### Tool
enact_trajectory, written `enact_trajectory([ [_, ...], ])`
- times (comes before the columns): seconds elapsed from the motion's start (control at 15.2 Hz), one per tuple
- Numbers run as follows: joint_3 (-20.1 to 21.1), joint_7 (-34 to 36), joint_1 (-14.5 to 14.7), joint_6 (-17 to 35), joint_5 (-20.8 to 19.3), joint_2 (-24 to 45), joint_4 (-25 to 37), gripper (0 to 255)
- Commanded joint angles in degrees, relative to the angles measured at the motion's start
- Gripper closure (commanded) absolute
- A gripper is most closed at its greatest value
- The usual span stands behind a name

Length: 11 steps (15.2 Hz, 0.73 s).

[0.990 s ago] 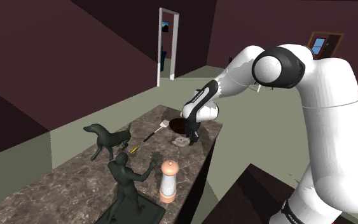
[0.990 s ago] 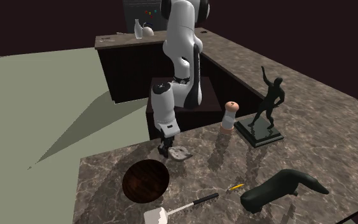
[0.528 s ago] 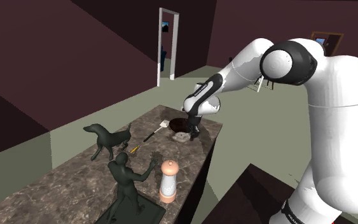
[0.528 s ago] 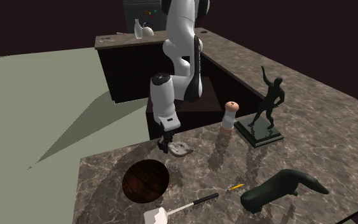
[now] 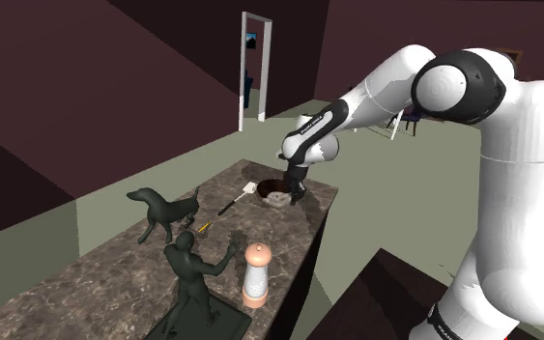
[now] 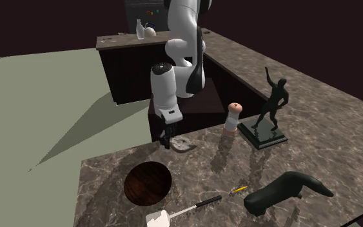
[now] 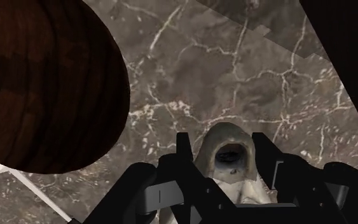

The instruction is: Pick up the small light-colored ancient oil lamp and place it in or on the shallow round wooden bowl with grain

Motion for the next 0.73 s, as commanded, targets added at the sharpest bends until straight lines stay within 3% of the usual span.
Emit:
enact_trajectory([
  [0.0, -0.4, 0.6, 0.3, -1.4, -0.7, -1.2, 0.2, 255],
  [0.13, -0.6, 1.0, 0.5, -2.5, -1.3, -2.2, 0.4, 255],
  [0.66, 0.0, -5.1, -6.7, -10.5, 2.2, 12.7, 22.4, 255],
])
